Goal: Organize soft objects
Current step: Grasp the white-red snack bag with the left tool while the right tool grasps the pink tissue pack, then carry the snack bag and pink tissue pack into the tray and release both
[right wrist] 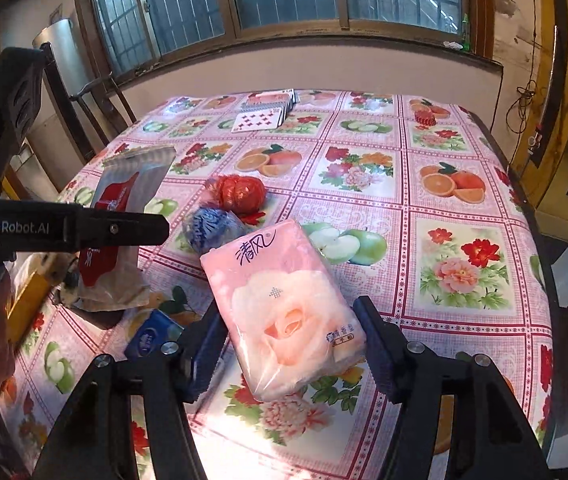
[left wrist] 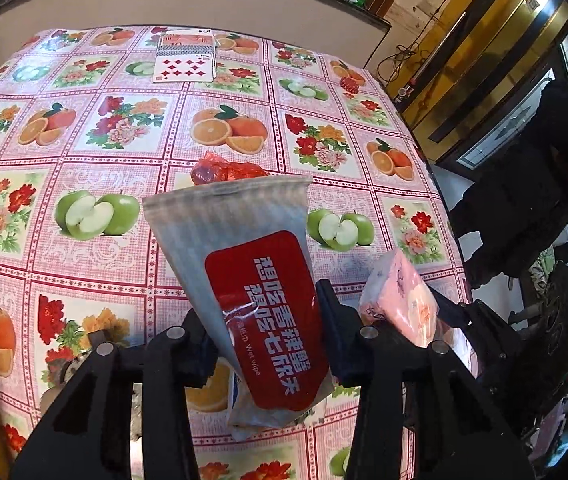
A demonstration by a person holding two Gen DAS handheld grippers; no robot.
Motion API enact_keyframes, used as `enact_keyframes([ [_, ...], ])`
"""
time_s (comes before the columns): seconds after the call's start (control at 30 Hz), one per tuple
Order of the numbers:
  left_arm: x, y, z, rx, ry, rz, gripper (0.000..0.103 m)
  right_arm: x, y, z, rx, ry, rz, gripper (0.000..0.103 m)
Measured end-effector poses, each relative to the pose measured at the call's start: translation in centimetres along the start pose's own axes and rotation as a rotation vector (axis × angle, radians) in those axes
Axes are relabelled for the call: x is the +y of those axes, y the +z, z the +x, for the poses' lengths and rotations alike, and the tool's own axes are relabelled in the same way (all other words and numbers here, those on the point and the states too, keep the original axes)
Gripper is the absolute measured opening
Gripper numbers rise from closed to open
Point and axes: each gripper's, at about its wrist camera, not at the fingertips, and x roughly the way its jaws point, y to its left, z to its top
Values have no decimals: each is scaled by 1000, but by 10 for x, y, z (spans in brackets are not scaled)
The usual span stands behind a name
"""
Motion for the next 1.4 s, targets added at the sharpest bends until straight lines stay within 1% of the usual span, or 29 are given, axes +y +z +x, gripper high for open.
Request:
enact_keyframes([
  [0.1,10,-9,-28,-27,4,5,41,24,4,-20,-22,25,-6,65],
  [0.17,21,-17,-50,-40,3,9,41,49,6,-29,-29,47,-30,65],
  [0.23,35,-27,-74,-62,12,12,41,80,7,-35,-30,66,-68,65],
  [0.33,62,-45,-110,-94,37,24,41,132,7,-38,-29,117,-117,65],
  [0.43,100,-68,-145,-114,81,31,41,188,6,-38,-26,184,-163,65],
  [0.53,146,-88,-173,-126,127,-6,41,244,1,-35,-18,247,-206,65],
  [0.6,180,-102,-188,-140,185,-32,42,281,-2,-30,-6,294,-231,65],
  [0.67,212,-118,-200,-147,236,-66,42,316,-7,-24,6,324,-255,65],
  [0.77,252,-142,-206,-136,271,-120,42,360,-15,-13,30,363,-291,65],
  [0.83,271,-156,-208,-138,301,-144,42,387,-20,-4,44,368,-316,65],
  [0.87,278,-161,-208,-145,327,-149,42,398,-23,0,52,374,-327,65],
  [0.93,286,-170,-206,-155,364,-149,42,417,-29,8,68,384,-345,65],
  [1.03,300,-180,-206,-165,367,-170,42,436,-36,17,87,390,-369,66],
  [1.13,307,-185,-206,-191,410,-162,43,452,-43,25,96,362,-411,67],
  [1.2,315,-190,-207,-188,400,-166,43,457,-48,26,97,349,-431,68],
  [1.27,317,-192,-205,-188,405,-168,49,460,-52,27,92,337,-446,69],
  [1.3,319,-195,-206,-193,407,-168,60,461,-53,25,83,330,-454,70],
  [1.33,320,-197,-207,-200,403,-170,67,461,-55,23,73,323,-463,73],
  [1.37,320,-198,-207,-206,404,-172,67,461,-57,20,55,313,-469,79],
  [1.4,320,-200,-208,-211,409,-173,67,460,-58,17,39,303,-474,82],
])
